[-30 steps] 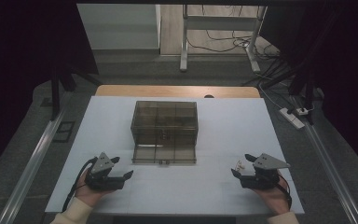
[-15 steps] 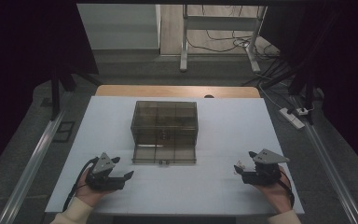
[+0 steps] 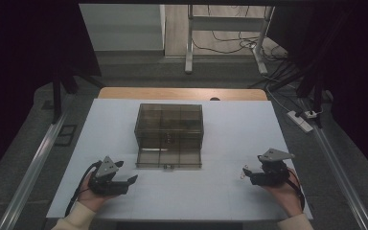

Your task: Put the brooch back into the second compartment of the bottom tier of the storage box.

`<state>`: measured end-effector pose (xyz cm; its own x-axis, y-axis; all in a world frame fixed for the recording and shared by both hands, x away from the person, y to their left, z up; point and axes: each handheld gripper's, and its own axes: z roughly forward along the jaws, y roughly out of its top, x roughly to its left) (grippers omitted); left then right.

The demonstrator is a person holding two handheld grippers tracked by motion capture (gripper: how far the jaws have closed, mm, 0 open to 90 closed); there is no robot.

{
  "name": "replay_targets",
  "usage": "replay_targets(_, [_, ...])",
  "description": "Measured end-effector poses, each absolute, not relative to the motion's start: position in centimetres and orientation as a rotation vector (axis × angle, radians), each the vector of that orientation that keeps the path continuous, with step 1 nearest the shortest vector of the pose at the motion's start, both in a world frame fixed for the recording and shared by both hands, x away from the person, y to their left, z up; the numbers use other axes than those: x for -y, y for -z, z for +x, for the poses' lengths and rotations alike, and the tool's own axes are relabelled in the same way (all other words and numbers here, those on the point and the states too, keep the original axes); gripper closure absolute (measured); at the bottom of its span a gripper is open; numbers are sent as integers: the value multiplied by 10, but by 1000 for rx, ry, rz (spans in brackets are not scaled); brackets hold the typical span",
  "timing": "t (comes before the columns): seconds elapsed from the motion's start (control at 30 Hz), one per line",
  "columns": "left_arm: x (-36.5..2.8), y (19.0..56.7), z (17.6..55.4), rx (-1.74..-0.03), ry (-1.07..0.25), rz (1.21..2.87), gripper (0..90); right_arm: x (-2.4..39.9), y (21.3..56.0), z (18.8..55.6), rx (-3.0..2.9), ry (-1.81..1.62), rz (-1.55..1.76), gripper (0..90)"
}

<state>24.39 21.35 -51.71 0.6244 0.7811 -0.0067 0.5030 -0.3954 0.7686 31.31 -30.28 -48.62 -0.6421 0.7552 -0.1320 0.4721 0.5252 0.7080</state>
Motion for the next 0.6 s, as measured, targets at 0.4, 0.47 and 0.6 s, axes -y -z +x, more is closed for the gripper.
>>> replay_targets(0.4, [-217, 516, 244, -994, -464, 2072, 250, 282, 483, 337, -2394, -742, 1135, 252])
replay_targets(0.47, [-217, 516, 244, -994, -464, 2072, 250, 279, 485, 337, -2403, -733, 1130, 265])
replay_targets(0.6, [-218, 515, 243, -996, -465, 2067, 250, 281, 493, 335, -2425, -721, 1144, 284])
